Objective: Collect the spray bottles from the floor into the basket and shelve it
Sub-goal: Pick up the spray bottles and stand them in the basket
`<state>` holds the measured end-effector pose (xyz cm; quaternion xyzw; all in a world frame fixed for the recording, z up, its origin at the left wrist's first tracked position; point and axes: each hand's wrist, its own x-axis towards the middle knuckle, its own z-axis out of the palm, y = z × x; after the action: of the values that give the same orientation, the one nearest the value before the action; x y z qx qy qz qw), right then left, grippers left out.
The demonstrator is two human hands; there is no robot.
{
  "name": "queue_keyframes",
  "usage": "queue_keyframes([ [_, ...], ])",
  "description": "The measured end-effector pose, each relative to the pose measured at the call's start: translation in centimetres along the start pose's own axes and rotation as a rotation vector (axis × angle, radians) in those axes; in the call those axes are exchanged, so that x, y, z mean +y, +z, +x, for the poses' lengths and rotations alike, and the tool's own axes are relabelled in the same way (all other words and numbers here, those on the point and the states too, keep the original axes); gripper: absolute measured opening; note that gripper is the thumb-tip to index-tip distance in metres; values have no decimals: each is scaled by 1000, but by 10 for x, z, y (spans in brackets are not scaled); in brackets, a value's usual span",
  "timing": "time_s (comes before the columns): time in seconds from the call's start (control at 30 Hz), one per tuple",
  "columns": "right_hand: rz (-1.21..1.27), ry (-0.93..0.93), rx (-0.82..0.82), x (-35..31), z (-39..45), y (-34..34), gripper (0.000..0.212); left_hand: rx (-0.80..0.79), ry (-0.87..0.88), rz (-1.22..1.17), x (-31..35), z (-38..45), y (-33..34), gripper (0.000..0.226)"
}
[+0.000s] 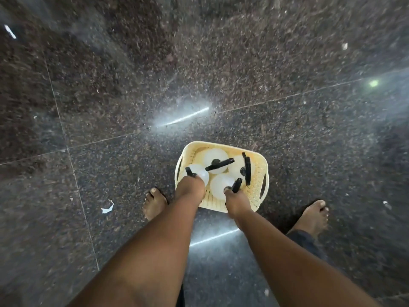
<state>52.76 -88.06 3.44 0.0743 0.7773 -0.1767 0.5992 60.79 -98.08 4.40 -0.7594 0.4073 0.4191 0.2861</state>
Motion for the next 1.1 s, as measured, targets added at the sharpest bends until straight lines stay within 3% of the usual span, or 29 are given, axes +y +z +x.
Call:
queue_keyframes([
  [0.1, -70, -32, -39, -3, 9, 2, 17, -18, 2, -51, -2, 20, 10, 50],
  [0.27, -202, -100, -97, 6, 25, 8, 52, -26, 51, 44, -12, 18, 16, 51],
  [0.33, -263, -127, -83, 7, 15, -1, 77, -61, 62, 119, -16, 4, 9, 59],
  [0.4, -296, -186, 9, 9, -4, -18, 88, 41, 34, 177, -27, 4, -1, 75],
  [0.47, -309, -229, 157, 15, -22, -38, 71, 198, 70, 109, -37, 18, -10, 80],
  [0.53, -273, -236, 326, 21, -26, -59, 46, 233, 150, -3, -40, 33, -19, 53],
  [0.6, -259, -181, 393, 25, -17, -78, 37, 233, 216, -70, -22, 17, -41, 46],
  [0.73, -139, -81, 296, 20, 21, -92, 67, 208, 212, 29, -9, 41, -41, 72],
  [0.8, -147, -91, 204, 13, 42, -86, 57, 175, 217, 87, -7, 56, -28, 77],
  [0.9, -144, -94, 173, 11, 67, -83, 19, 173, 255, -2, -8, 76, -7, 47],
  [0.97, -134, -102, 190, 13, 69, -91, 28, 220, 244, -63, -15, 80, 1, 28],
  [1.1, -235, -134, 117, 19, 38, -132, 30, 241, 215, -106, -33, 42, 8, 26],
])
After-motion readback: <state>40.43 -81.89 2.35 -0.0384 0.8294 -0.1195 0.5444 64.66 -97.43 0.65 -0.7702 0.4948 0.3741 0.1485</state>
